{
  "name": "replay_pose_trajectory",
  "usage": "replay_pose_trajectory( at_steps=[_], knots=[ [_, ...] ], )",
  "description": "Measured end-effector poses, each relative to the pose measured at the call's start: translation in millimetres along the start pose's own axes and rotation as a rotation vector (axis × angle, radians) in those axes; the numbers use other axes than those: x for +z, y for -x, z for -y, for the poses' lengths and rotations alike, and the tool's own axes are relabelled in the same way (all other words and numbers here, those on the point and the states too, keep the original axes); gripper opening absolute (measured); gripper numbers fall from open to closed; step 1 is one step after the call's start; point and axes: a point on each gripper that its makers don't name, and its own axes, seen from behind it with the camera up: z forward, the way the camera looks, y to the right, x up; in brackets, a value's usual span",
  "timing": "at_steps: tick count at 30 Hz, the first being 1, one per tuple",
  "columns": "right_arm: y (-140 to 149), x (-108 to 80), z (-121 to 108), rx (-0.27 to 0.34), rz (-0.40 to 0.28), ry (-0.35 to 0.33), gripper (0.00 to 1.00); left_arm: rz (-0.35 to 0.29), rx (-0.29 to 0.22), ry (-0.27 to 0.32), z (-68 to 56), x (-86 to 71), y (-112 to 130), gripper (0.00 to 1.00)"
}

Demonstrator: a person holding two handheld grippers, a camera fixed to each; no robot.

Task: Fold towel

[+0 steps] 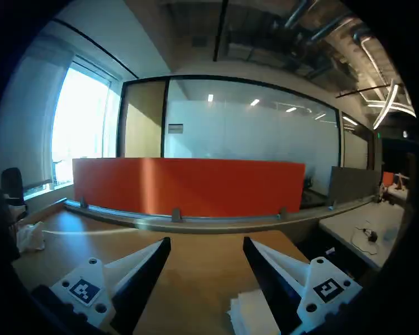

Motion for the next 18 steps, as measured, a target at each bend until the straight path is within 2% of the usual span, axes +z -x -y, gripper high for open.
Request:
replay_pose_trajectory(
  at_steps=[11, 18],
  knots=[
    [-18, -3.1, 47, 0.008, -0.036, -0.011, 1.0, -0.017, -0.042, 0.026, -6.2, -1.3, -10, 0.98],
    [-22, -5.0, 61, 0.04, -0.034, -0.025, 1.0, -0.009, -0.038, 0.028, -5.0, -0.2, -8, 0.98]
  ],
)
